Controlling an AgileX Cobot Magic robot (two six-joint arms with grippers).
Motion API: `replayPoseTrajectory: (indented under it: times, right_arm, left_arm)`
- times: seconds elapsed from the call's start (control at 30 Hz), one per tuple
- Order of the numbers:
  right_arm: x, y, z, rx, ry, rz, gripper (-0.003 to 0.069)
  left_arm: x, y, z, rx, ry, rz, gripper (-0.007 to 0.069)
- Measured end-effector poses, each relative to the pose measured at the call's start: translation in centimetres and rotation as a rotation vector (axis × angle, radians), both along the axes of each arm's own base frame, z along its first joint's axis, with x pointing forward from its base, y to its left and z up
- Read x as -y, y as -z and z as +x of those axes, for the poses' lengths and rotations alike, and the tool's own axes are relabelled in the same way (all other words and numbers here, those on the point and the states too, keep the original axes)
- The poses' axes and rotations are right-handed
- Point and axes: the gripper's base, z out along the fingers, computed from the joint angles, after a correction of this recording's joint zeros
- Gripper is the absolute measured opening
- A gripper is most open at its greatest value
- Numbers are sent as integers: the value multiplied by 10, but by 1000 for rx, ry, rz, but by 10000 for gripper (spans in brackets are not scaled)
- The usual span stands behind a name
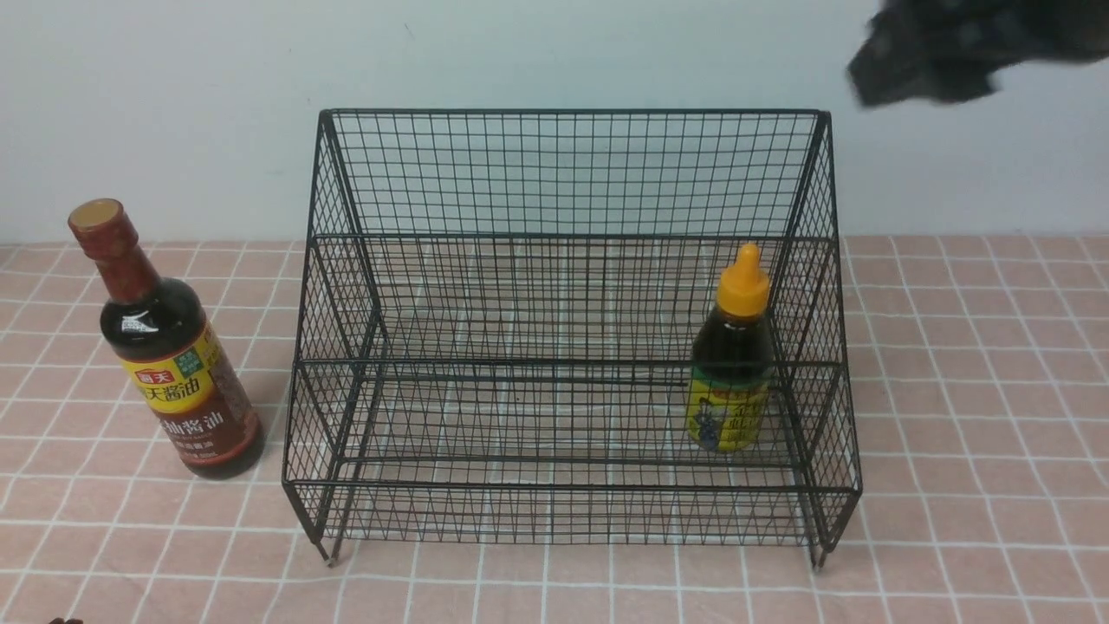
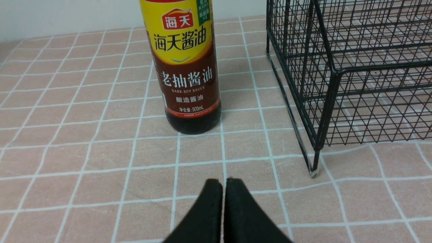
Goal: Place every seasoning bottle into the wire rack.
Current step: Use the left arm to grab the condiment bottle closest to it
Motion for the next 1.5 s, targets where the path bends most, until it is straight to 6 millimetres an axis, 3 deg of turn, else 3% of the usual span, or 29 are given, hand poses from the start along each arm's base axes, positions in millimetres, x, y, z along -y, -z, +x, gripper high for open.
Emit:
replayPoseTrajectory:
  times: [0.03, 0.1, 0.13, 0.2, 0.23, 0.3, 0.37, 0.4, 0.47, 0.5, 0.57, 0.7, 0.8, 1.3, 1.5]
  right_arm:
    - [17, -21, -31, 77, 18, 49, 334]
    - [41, -37, -73, 159, 47, 115, 218]
    - [58, -44, -107, 216, 58, 164, 150]
    - [68, -43, -126, 237, 65, 186, 97]
    - [89, -38, -165, 308, 71, 246, 34]
    - [107, -24, -200, 413, 68, 313, 6]
    - [132, -1, -248, 675, 53, 440, -9]
    - [132, 5, -248, 681, 55, 443, -9]
    - [149, 35, -282, 889, 35, 587, -11]
    - [151, 49, -289, 934, 27, 639, -11]
    - [147, 75, -282, 943, 20, 680, -11]
    - [132, 102, -256, 833, 26, 655, -11]
    - [128, 111, -248, 813, 27, 628, -11]
    - [130, 109, -248, 881, 23, 558, -11]
    - [124, 118, -243, 854, -9, 528, -11]
  left_arm:
    - [0, 0, 0, 0, 0, 0, -7]
    - [0, 0, 0, 0, 0, 0, -7]
    - [0, 0, 0, 0, 0, 0, -7]
    - [0, 0, 0, 0, 0, 0, -7]
    - [0, 0, 0, 0, 0, 0, -7]
    - [0, 0, 0, 0, 0, 0, -7]
    - [0, 0, 0, 0, 0, 0, -7]
    - [0, 0, 0, 0, 0, 0, -7]
    - [0, 0, 0, 0, 0, 0, -7]
    - [0, 0, 0, 0, 0, 0, -7]
    - [0, 0, 0, 0, -1, 0, -7]
    - [0, 0, 0, 2, -1, 0, -7]
    - [0, 0, 0, 2, -1, 0, -7]
    - [0, 0, 0, 2, -1, 0, -7]
    - [0, 0, 0, 2, -1, 0, -7]
